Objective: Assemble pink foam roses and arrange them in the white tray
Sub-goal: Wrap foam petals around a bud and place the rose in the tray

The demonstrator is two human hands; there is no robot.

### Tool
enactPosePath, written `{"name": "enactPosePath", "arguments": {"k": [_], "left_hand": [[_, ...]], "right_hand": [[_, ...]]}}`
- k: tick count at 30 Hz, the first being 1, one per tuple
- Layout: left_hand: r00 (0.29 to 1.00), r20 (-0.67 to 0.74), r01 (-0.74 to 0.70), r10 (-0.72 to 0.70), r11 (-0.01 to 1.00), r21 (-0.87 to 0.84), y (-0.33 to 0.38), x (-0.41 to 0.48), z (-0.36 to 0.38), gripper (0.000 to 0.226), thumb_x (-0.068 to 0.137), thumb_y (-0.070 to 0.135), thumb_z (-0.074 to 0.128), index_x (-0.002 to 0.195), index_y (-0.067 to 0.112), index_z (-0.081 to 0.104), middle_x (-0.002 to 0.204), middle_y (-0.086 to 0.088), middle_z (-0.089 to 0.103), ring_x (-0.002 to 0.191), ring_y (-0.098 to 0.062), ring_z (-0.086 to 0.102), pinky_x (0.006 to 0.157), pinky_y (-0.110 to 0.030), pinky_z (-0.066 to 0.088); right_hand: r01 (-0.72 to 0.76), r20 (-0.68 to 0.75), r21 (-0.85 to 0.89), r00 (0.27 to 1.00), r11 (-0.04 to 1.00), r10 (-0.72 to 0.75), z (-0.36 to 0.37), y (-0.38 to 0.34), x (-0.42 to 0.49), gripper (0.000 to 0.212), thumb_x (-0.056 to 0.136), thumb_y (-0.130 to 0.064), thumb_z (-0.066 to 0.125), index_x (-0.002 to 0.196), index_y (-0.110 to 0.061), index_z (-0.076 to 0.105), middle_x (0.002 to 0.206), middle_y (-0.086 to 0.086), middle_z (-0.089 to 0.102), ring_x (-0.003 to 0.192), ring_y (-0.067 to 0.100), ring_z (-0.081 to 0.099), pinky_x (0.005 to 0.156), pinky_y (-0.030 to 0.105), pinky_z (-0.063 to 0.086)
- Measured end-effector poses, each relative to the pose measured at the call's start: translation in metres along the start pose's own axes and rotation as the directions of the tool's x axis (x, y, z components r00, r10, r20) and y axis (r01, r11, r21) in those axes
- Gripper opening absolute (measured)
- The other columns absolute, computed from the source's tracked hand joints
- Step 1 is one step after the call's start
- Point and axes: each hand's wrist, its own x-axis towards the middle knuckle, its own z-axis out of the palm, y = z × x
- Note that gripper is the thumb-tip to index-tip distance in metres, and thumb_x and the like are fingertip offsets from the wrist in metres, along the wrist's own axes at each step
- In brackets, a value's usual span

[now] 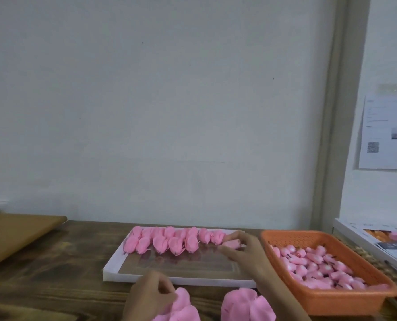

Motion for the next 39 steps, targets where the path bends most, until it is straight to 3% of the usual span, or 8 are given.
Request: {"name": "enactPosePath", "arguments": {"k": [8,12,15,21,24,32,36,39], "left_hand": [[0.993,-0.088,-0.1,0.078,0.955,-0.278,0.005,0.05,0.007,0.012,0.085,0.007,0.076,0.077,0.013,0.071,0.076,-0.005,0.075,0.075,-0.018,0.071,0.071,-0.031,0.055],[0.996,-0.091,-0.056,0.021,0.915,-0.4,0.023,0.085,0.019,0.016,0.097,0.007,0.068,0.082,0.012,0.067,0.076,-0.001,0.069,0.077,-0.021,0.068,0.063,-0.022,0.046],[0.996,-0.078,-0.079,0.046,0.862,-0.501,0.017,0.083,0.034,0.017,0.1,0.003,0.066,0.087,0.014,0.065,0.081,-0.003,0.068,0.074,-0.017,0.065,0.063,-0.019,0.051],[0.984,-0.179,-0.134,0.026,0.766,-0.629,-0.001,0.068,0.04,0.012,0.091,-0.008,0.073,0.086,0.002,0.068,0.076,-0.01,0.072,0.076,-0.024,0.071,0.067,-0.025,0.056],[0.969,-0.237,-0.209,0.074,0.756,-0.62,-0.006,0.063,0.035,0.01,0.091,-0.003,0.076,0.088,0.005,0.071,0.079,-0.01,0.075,0.073,-0.016,0.075,0.062,-0.019,0.056],[0.963,-0.24,-0.249,0.123,0.75,-0.613,-0.024,0.056,0.033,0.012,0.088,-0.01,0.075,0.084,-0.001,0.069,0.076,-0.011,0.075,0.073,-0.019,0.075,0.07,-0.028,0.059],[0.965,-0.227,-0.245,0.13,0.754,-0.61,-0.02,0.051,0.034,0.012,0.091,-0.001,0.076,0.087,0.009,0.071,0.079,0.003,0.077,0.075,-0.007,0.073,0.069,-0.016,0.056],[0.959,-0.243,-0.276,0.148,0.693,-0.666,-0.02,0.047,0.033,0.009,0.091,0.001,0.076,0.087,0.002,0.069,0.081,-0.007,0.074,0.079,-0.016,0.073,0.072,-0.022,0.056]], "right_hand": [[-0.015,0.129,0.058,0.992,0.998,0.007,0.023,0.006,0.018,0.015,0.075,-0.001,0.078,0.086,-0.012,0.076,0.083,0.001,0.077,0.075,0.021,0.075,0.075,0.043,0.065],[-0.043,0.124,0.05,0.992,0.998,0.036,0.04,0.006,0.022,0.036,0.082,-0.01,0.079,0.114,-0.018,0.065,0.103,0.002,0.073,0.092,0.018,0.073,0.069,0.026,0.062],[-0.089,0.12,0.142,0.99,0.986,0.072,0.055,0.01,0.017,0.037,0.085,-0.007,0.078,0.115,-0.015,0.059,0.109,0.005,0.07,0.093,0.015,0.071,0.065,0.02,0.057],[-0.109,0.113,0.242,0.99,0.964,0.084,0.089,0.022,-0.002,0.03,0.092,-0.011,0.074,0.118,-0.017,0.059,0.113,0.005,0.07,0.103,0.018,0.071,0.085,0.036,0.062],[-0.092,0.109,0.274,0.992,0.957,0.064,0.1,0.027,-0.013,0.033,0.092,-0.012,0.074,0.121,-0.016,0.058,0.113,0.004,0.071,0.103,0.017,0.072,0.087,0.035,0.062],[-0.092,0.149,0.471,0.988,0.877,0.024,0.111,0.031,-0.038,0.032,0.092,-0.011,0.073,0.119,-0.018,0.059,0.107,0.001,0.075,0.099,0.025,0.074,0.079,0.037,0.062],[-0.053,0.128,0.449,0.992,0.892,-0.006,0.111,0.032,-0.041,0.03,0.091,-0.007,0.073,0.114,-0.022,0.062,0.111,0.001,0.074,0.105,0.025,0.072,0.083,0.035,0.061],[-0.041,0.123,0.415,0.992,0.909,-0.011,0.108,0.03,-0.046,0.031,0.089,-0.013,0.077,0.112,-0.027,0.064,0.111,-0.003,0.073,0.103,0.02,0.073,0.082,0.034,0.061]]}}
